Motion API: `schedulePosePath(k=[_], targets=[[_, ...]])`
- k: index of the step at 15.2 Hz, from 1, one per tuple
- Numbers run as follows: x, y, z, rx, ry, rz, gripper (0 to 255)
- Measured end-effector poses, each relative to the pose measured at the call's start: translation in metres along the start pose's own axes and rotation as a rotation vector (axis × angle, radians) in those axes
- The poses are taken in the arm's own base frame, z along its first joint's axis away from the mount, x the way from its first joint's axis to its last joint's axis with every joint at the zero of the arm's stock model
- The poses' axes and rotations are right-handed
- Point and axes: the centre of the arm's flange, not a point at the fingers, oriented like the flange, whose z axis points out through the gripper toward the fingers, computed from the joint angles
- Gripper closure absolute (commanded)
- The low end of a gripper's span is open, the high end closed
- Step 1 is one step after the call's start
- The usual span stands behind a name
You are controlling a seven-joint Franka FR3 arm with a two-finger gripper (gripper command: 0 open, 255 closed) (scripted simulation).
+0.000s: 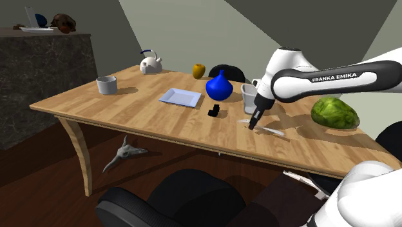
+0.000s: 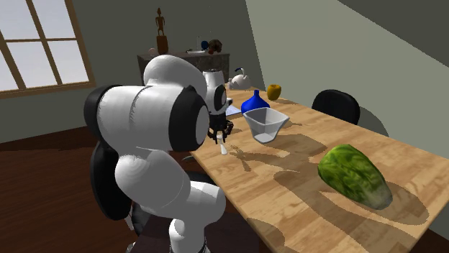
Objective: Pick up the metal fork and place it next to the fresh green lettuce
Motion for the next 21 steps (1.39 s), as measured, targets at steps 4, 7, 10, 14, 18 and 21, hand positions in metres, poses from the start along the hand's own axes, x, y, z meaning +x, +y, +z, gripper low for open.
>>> schedulePosePath(k=[4, 7, 10, 14, 18, 21], targets=[[0.003, 0.002, -0.023, 0.000, 0.000, 0.000, 255], [0.004, 0.004, -0.037, 0.000, 0.000, 0.000, 255], [0.006, 0.005, -0.054, 0.000, 0.000, 0.000, 255], [0.009, 0.009, -0.075, 0.000, 0.000, 0.000, 255], [0.011, 0.010, -0.094, 0.000, 0.000, 0.000, 255], [0.012, 0.012, -0.111, 0.000, 0.000, 0.000, 255]])
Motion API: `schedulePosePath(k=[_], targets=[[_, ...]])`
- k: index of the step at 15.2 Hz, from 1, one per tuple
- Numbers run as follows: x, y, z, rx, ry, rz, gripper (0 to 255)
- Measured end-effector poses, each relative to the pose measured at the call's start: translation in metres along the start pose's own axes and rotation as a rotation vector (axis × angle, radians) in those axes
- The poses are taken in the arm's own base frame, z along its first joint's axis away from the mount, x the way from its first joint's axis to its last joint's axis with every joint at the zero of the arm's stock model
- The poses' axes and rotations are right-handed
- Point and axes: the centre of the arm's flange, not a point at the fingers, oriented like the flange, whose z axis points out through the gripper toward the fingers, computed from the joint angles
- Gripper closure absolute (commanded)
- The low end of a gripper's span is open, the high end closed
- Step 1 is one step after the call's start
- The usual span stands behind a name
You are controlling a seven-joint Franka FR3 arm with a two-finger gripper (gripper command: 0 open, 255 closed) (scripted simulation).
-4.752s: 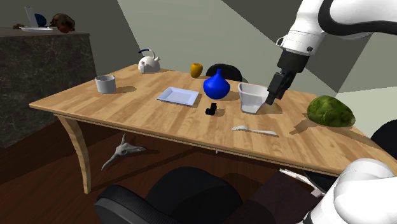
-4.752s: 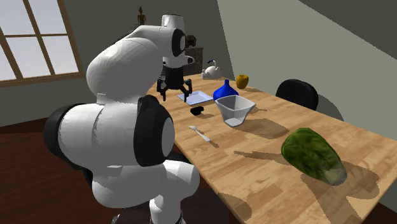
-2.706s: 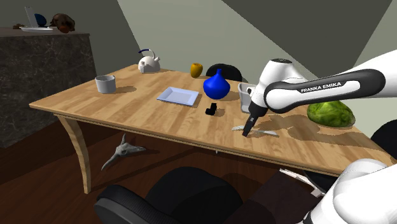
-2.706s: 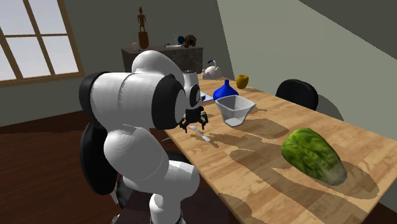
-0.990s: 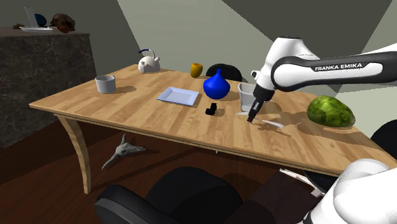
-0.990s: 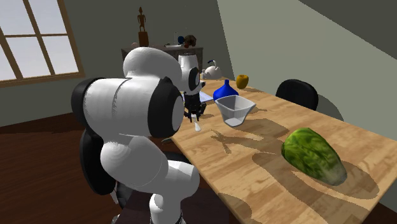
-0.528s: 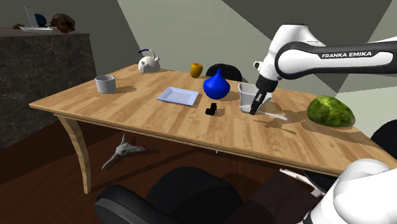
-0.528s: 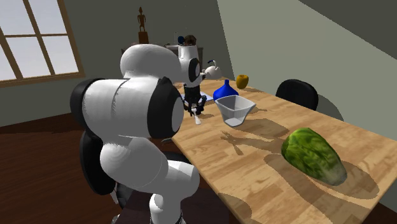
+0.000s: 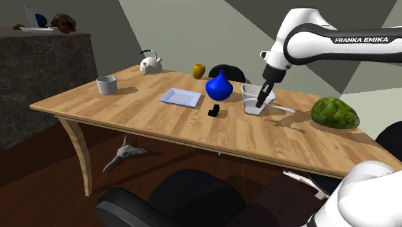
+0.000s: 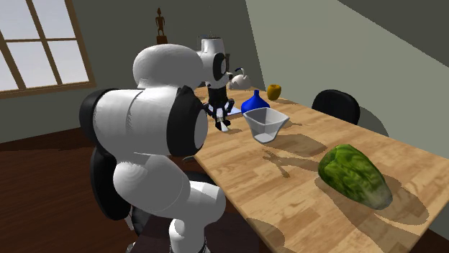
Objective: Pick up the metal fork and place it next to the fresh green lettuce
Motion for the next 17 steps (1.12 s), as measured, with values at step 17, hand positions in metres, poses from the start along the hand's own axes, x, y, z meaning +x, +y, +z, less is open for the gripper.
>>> schedulePosePath(k=[17], targets=[[0.005, 0.011, -0.084, 0.000, 0.000, 0.000, 255]])
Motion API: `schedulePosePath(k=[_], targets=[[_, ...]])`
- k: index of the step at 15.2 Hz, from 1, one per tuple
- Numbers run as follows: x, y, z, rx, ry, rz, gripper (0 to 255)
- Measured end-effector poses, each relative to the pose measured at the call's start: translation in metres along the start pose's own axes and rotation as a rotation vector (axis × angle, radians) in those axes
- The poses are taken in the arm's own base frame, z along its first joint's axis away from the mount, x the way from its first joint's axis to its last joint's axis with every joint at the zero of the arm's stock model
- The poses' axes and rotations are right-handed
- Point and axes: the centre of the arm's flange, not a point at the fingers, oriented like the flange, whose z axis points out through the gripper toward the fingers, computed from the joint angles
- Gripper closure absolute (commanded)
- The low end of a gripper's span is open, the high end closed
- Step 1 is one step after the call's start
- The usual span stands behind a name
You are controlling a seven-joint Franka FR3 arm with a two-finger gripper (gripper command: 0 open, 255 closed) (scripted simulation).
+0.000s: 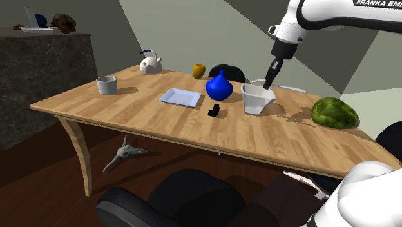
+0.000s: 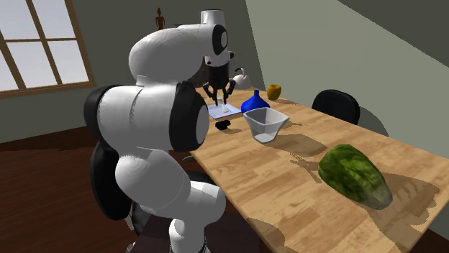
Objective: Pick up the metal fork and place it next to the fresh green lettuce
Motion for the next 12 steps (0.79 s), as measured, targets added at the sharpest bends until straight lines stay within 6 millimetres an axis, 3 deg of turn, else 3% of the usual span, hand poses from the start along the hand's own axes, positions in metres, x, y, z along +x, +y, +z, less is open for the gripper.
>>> schedulePosePath(k=[12], targets=[[-0.104, 0.108, -0.001, 0.000, 0.000, 0.001, 255]])
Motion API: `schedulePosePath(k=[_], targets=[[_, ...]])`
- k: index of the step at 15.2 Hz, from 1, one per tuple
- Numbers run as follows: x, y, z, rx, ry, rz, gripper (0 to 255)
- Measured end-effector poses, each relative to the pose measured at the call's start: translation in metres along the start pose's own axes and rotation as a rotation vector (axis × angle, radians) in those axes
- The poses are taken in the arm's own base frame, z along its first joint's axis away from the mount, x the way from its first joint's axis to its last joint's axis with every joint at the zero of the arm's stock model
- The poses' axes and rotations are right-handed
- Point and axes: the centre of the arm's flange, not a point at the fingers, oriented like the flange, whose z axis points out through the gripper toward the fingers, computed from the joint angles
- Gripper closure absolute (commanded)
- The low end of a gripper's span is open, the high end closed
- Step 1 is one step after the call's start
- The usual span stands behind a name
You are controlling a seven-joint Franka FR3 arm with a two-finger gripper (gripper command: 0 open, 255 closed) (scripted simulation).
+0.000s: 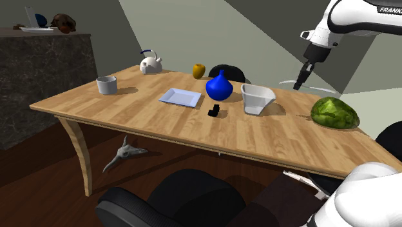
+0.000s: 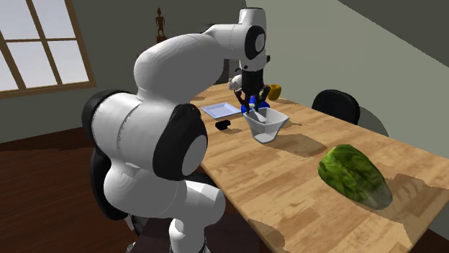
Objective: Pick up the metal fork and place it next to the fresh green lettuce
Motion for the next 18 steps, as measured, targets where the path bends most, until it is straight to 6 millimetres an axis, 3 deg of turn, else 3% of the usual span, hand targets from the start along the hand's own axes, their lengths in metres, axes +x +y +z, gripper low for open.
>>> schedulePosePath(k=[9, 18], targets=[[-0.087, 0.080, -0.004, 0.000, 0.000, 0.000, 255], [-0.098, 0.081, 0.041, 0.001, -0.001, -0.001, 255]])
